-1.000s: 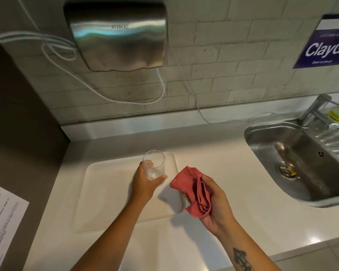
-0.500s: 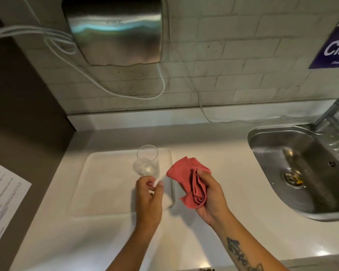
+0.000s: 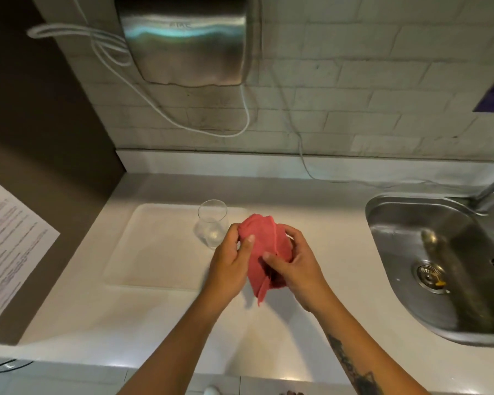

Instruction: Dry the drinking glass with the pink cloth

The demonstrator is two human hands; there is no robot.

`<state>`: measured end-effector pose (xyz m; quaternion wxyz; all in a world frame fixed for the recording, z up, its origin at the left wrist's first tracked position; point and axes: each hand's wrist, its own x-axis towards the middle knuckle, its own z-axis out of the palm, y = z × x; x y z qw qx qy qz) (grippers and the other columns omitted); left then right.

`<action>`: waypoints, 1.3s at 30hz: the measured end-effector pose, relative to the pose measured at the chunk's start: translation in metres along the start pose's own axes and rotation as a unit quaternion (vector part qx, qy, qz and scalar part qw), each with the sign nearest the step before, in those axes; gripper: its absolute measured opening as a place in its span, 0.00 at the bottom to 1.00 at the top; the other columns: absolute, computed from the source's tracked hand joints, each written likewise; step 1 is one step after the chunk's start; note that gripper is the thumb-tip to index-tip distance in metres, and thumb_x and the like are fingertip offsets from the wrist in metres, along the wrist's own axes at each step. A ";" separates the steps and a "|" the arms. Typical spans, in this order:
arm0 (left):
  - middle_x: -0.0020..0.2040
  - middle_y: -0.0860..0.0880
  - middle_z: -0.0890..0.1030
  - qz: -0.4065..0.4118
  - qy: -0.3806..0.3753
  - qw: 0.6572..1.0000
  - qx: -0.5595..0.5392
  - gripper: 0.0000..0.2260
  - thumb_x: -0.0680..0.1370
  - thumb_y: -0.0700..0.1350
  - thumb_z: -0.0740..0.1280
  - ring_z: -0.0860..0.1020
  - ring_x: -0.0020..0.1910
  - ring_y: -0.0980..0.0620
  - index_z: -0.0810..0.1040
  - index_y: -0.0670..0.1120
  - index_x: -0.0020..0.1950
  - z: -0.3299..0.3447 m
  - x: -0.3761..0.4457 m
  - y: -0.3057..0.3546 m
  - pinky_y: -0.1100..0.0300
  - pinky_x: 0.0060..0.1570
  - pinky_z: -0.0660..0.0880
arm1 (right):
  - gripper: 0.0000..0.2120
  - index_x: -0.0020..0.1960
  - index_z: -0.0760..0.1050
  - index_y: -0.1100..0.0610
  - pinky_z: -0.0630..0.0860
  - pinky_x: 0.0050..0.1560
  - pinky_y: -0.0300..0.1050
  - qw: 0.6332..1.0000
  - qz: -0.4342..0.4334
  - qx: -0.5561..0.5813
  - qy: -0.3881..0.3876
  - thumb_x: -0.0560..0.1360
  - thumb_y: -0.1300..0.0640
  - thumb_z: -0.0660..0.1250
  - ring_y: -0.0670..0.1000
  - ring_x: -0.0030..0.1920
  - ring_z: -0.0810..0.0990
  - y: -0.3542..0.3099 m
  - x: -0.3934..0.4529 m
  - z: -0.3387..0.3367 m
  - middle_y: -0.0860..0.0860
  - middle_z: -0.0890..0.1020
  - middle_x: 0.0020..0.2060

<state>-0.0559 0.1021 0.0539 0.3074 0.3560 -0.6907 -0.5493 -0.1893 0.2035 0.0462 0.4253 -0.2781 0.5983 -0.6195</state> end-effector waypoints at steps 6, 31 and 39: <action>0.58 0.57 0.83 0.012 0.012 0.997 0.075 0.11 0.87 0.58 0.59 0.83 0.53 0.59 0.73 0.58 0.67 0.010 0.000 -0.007 0.70 0.42 0.79 | 0.29 0.62 0.68 0.38 0.89 0.41 0.50 0.996 -0.024 -0.082 0.011 0.79 0.68 0.76 0.53 0.49 0.91 0.002 -0.002 -0.013 0.47 0.86 0.55; 0.64 0.42 0.77 -0.149 -0.074 0.890 0.425 0.16 0.86 0.51 0.62 0.78 0.59 0.42 0.72 0.44 0.70 0.069 0.071 -0.052 0.48 0.55 0.78 | 0.27 0.75 0.72 0.53 0.83 0.60 0.53 0.764 0.068 -0.640 -0.040 0.79 0.49 0.74 0.59 0.66 0.75 0.052 0.092 -0.025 0.57 0.70 0.69; 0.55 0.45 0.80 -0.065 -0.098 0.852 0.510 0.12 0.85 0.51 0.63 0.81 0.50 0.45 0.80 0.46 0.60 0.066 0.060 -0.055 0.50 0.47 0.82 | 0.17 0.69 0.79 0.54 0.83 0.63 0.56 0.715 0.025 -0.695 -0.071 0.84 0.46 0.69 0.58 0.61 0.81 0.054 0.079 -0.031 0.54 0.80 0.65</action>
